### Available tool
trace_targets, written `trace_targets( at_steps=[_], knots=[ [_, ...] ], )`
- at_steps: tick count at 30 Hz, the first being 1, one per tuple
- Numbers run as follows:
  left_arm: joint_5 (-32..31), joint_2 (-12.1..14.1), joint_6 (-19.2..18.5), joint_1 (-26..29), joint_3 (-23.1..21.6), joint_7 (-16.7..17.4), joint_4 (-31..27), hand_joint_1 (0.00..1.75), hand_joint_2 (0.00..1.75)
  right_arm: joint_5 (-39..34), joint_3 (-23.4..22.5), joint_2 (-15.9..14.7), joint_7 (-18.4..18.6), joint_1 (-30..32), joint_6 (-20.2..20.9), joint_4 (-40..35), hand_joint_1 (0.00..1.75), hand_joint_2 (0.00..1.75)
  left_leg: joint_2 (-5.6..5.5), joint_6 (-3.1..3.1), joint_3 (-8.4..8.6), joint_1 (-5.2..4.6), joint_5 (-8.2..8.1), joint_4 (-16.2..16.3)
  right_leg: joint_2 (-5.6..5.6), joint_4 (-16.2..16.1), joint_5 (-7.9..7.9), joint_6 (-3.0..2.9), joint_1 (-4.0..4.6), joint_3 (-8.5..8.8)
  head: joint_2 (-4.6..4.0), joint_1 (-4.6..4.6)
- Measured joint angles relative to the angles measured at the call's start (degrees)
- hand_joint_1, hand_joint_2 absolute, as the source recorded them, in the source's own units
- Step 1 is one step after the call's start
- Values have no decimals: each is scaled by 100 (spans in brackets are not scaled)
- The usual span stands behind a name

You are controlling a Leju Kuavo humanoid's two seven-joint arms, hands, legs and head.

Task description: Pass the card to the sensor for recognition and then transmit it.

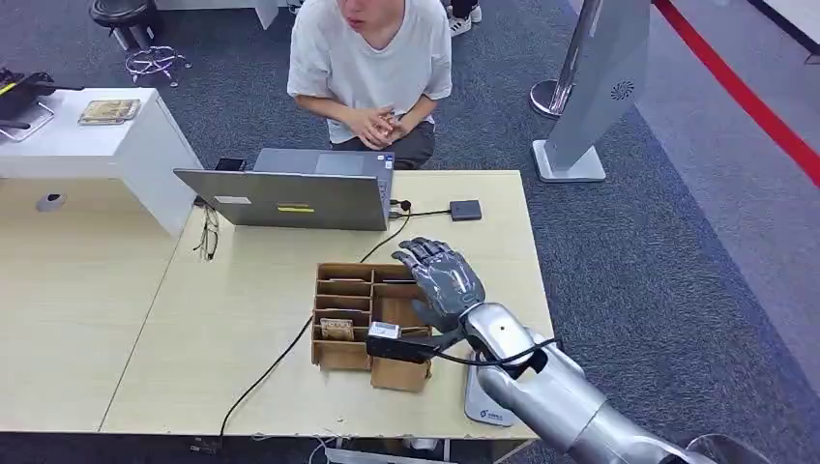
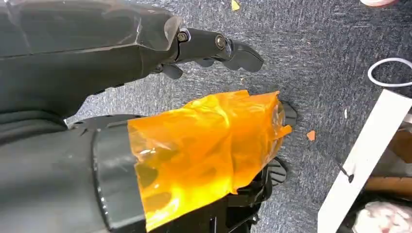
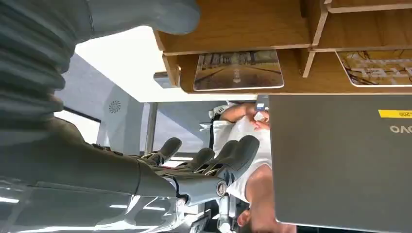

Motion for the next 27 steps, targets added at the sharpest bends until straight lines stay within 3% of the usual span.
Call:
trace_targets(
  at_steps=[14, 17, 19, 21, 27],
  knots=[
    [-26, 0, 13, -2, 13, 13, 0, 0, 0, -2, 11, 68, 2, -3, 17, 103, 47, 175, -1, 0, 0, 0, 0, 0, -1, 0, 0, 0, 0, 0, 0, 0],
    [-26, 0, 13, -2, 26, 15, 0, 0, 0, -2, 13, 76, 2, -17, 35, 107, 63, 175, 0, 0, -1, 0, 0, 0, -1, 0, 0, 0, 0, 0, 0, 0],
    [-26, 0, 13, -2, 31, 15, 0, 0, 0, -2, 18, 81, 2, -34, 42, 109, 63, 175, -1, 0, 0, 0, 0, 0, -1, 0, 0, 0, 0, 0, 0, 0],
    [-26, 0, 15, -1, 31, 15, 0, 0, 0, -2, 18, 87, 2, -35, 44, 109, 79, 175, -1, 0, -1, 0, 0, 0, -1, 0, 0, 0, 0, 0, 0, 2],
    [-26, 0, 15, -2, 35, 15, 0, 0, 0, -2, 18, 94, 0, -36, 48, 109, 91, 175, -1, 0, -1, 0, 0, 0, -1, 0, 0, 0, 0, 0, 0, 0]
  ],
)
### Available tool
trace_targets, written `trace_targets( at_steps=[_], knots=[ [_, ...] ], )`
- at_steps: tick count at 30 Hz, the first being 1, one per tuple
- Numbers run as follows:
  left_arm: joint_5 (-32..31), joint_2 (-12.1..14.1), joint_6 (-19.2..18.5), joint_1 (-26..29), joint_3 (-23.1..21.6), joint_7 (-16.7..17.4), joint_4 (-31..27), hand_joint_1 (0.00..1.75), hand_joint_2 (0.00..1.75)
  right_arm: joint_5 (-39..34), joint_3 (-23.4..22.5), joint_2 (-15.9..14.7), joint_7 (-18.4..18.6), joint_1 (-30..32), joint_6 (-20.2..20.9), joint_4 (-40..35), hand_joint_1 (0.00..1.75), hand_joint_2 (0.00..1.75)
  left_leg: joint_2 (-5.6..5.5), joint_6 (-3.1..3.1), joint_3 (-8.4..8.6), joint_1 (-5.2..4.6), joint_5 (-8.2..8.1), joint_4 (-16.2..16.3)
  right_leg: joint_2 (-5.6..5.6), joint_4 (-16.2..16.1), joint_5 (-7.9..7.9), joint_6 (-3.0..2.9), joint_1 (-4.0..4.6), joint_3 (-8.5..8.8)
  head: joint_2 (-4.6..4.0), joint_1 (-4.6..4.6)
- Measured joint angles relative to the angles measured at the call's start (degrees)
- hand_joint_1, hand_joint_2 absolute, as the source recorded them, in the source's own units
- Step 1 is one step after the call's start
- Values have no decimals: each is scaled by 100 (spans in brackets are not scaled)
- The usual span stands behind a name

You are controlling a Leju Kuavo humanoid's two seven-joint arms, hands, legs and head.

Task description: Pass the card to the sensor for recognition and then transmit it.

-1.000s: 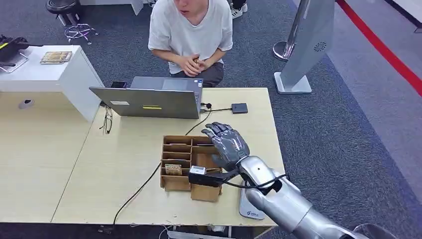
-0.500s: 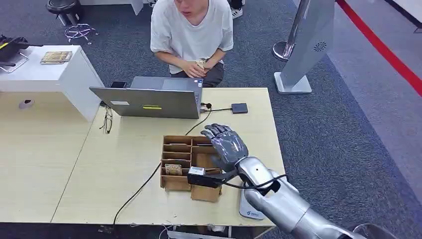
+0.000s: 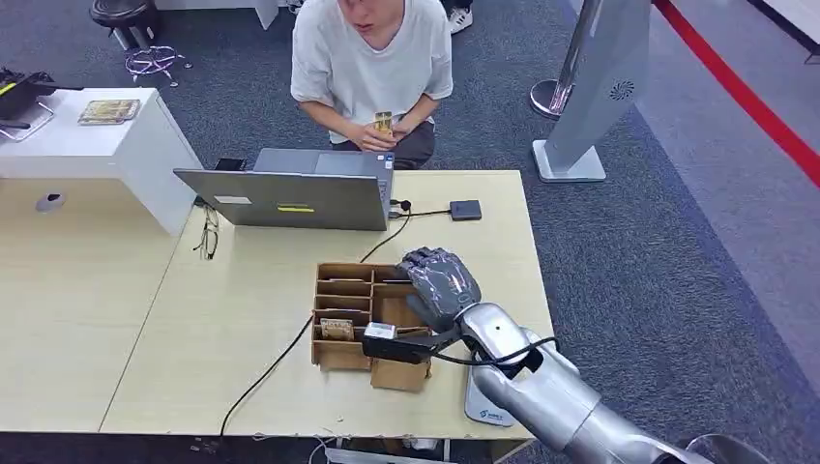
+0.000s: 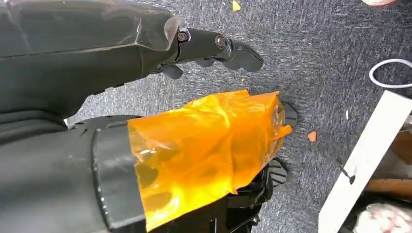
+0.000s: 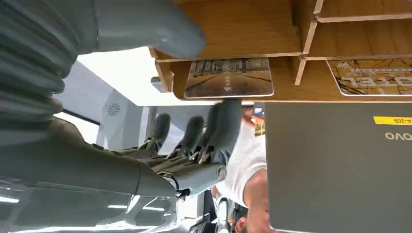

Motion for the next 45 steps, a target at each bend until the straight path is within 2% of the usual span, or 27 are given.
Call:
trace_targets(
  at_steps=[2, 6, 10, 12, 17, 22, 28, 45],
  knots=[
    [0, 0, 0, 0, 0, 0, 0, 0, 0, -2, 0, 0, 0, 0, 2, 0, 96, 175, 0, 0, 0, 0, 0, 0, 0, 0, 0, 0, 0, 0, 0, 0],
    [0, 0, 0, 0, 2, 2, 0, 0, 0, 0, 0, 0, 0, -7, 0, 2, 89, 175, 0, 0, 0, 0, 0, 0, 0, 0, 0, 0, 0, 0, 0, 0],
    [0, 0, 0, 0, 2, 2, 0, 0, 0, 0, 7, 0, 0, -12, 2, 11, 108, 175, 0, 0, 0, 0, 0, 0, 0, 0, 0, 0, 0, 0, 0, 0],
    [0, 0, -11, 0, 2, 2, 0, 0, 0, 0, 13, 0, 0, -19, 4, 11, 126, 175, 0, 0, 0, 0, 0, 0, 0, 0, 0, 0, 0, 0, 0, 0],
    [0, 0, -18, 0, 2, 9, 0, 0, 0, 0, 22, 13, 0, -56, 20, 13, 138, 175, 0, 0, 0, 0, 0, 0, 0, 0, 0, 0, 0, 0, 0, 0],
    [-18, 0, -33, -1, 2, 22, 0, 0, 0, 15, 39, 61, 35, -87, 28, 28, 162, 175, 1, 0, 0, 0, 0, 0, 1, 0, 0, 0, 0, 0, 0, 0],
    [-31, -2, -46, -1, 2, 42, 0, 0, 0, 46, 77, 114, 83, -118, 7, 44, 169, 175, 1, 0, 0, 0, 0, 0, 1, 0, 0, 0, 0, 0, 0, 0],
    [-48, 0, -50, 4, 66, 31, 0, 0, 0, 92, 92, 114, 116, -199, -112, -409, 169, 175, 1, 0, 1, 0, 0, 0, 1, 0, 0, 0, 0, 0, 0, 2]
  ],
)
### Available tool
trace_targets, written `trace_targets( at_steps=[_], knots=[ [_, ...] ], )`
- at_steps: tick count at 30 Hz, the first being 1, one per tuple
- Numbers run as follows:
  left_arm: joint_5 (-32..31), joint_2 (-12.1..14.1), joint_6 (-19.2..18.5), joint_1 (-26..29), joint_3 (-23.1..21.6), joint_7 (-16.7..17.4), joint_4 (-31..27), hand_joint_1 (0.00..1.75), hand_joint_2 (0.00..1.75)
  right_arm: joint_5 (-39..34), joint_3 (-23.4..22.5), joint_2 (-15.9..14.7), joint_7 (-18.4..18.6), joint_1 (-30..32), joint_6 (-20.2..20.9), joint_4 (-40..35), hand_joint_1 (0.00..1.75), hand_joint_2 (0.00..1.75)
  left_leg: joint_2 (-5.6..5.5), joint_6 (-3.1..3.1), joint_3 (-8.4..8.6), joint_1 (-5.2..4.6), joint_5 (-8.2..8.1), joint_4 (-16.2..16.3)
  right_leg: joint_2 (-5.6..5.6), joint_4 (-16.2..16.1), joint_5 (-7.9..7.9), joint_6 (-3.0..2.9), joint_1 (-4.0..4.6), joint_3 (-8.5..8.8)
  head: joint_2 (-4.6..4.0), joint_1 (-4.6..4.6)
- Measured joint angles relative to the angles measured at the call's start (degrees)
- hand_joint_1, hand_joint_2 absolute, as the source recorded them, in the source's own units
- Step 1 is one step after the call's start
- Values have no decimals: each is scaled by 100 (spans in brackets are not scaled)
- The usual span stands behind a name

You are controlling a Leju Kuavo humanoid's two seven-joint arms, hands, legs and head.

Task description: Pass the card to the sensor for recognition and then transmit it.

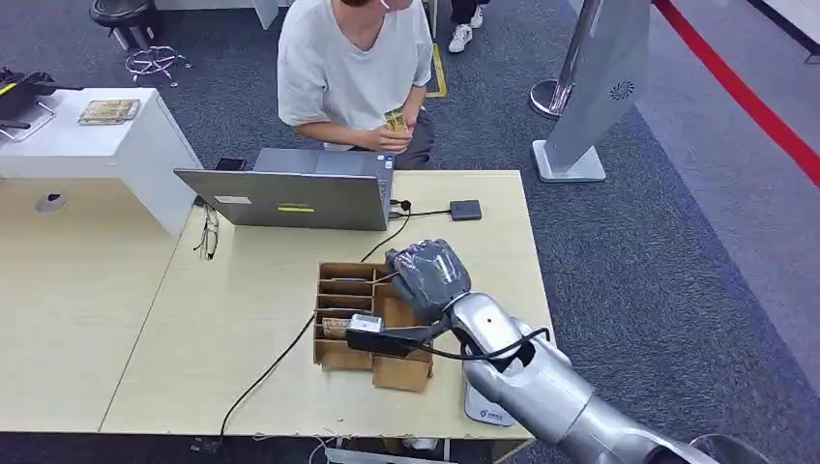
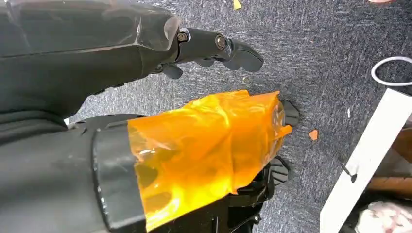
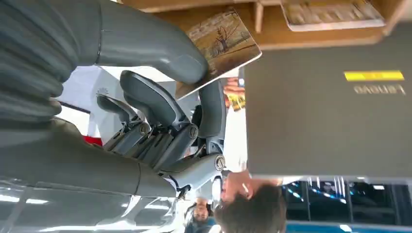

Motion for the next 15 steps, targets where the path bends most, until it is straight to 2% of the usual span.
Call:
trace_targets(
  at_steps=[15],
  knots=[
    [33, 2, 9, 59, 120, -88, 0, 0, 0, -166, -214, -20, -77, -6, -216, -938, 173, 175, 1, 0, 0, 0, 0, 0, 2, 0, 0, 0, 0, -3, 0, -2]
  ],
)
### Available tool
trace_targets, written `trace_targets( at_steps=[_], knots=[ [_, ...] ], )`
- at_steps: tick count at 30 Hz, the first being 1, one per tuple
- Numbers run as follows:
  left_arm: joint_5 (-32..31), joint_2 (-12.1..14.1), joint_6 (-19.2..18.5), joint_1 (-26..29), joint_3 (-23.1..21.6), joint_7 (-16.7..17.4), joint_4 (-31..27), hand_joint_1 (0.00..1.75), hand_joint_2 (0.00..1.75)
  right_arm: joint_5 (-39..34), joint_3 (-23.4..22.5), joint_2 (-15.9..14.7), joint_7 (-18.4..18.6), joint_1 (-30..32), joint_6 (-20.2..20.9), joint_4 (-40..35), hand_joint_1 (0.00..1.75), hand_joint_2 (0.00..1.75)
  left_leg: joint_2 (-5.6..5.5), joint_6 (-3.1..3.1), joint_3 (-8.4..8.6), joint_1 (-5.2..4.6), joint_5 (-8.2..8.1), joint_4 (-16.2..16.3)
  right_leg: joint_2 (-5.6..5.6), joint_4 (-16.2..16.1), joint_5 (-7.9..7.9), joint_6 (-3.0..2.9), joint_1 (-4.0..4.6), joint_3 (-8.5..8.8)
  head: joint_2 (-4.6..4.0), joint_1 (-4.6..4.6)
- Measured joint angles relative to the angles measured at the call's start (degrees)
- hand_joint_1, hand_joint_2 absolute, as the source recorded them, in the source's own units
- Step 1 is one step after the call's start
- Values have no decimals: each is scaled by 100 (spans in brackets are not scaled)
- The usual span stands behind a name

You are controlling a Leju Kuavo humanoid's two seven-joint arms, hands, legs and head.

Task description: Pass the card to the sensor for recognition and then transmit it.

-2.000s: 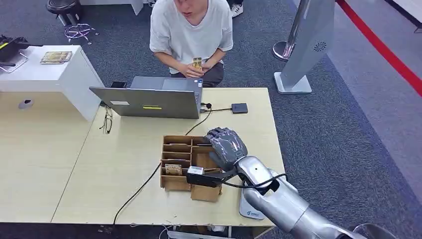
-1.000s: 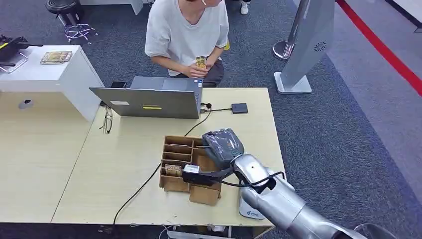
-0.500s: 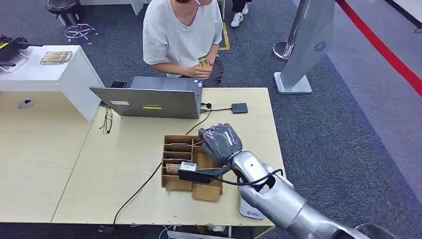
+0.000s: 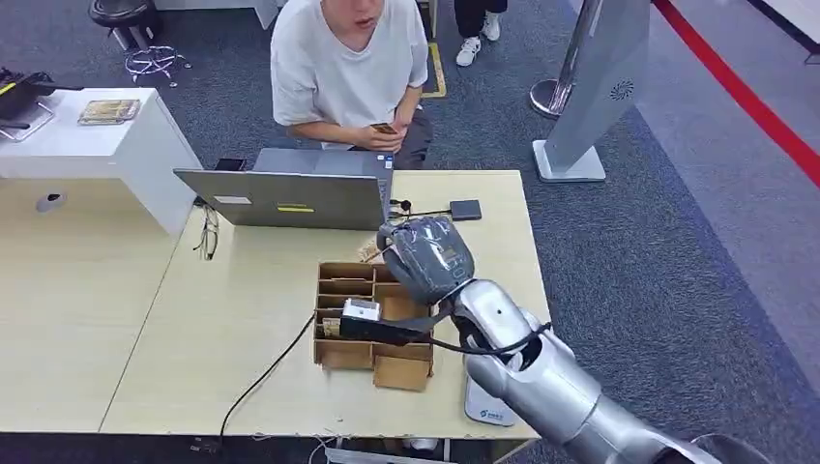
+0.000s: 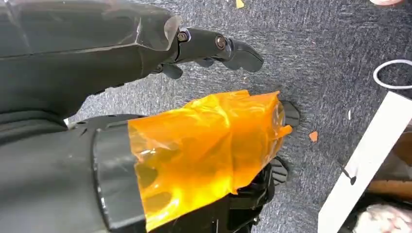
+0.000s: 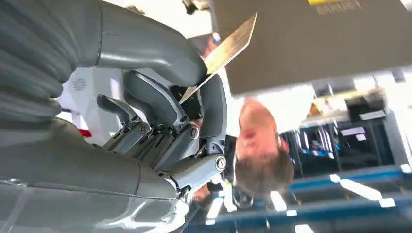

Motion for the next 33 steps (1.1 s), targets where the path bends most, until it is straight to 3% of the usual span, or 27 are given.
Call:
trace_targets(
  at_steps=[15, 33],
  knots=[
    [15, 0, 4, 40, 131, -81, 0, 0, 0, -118, -212, -111, -229, 93, -291, -1195, 175, 175, 0, 0, -1, 0, 0, 0, 0, 0, 0, 0, 0, -1, 0, 2],
    [-26, -2, 4, 41, 201, -83, 0, 0, 0, -192, -225, -151, -337, 184, -382, -1582, 175, 175, 0, 0, -1, 0, 0, 0, 0, 0, 0, 0, 0, -1, 0, 0]
  ],
)
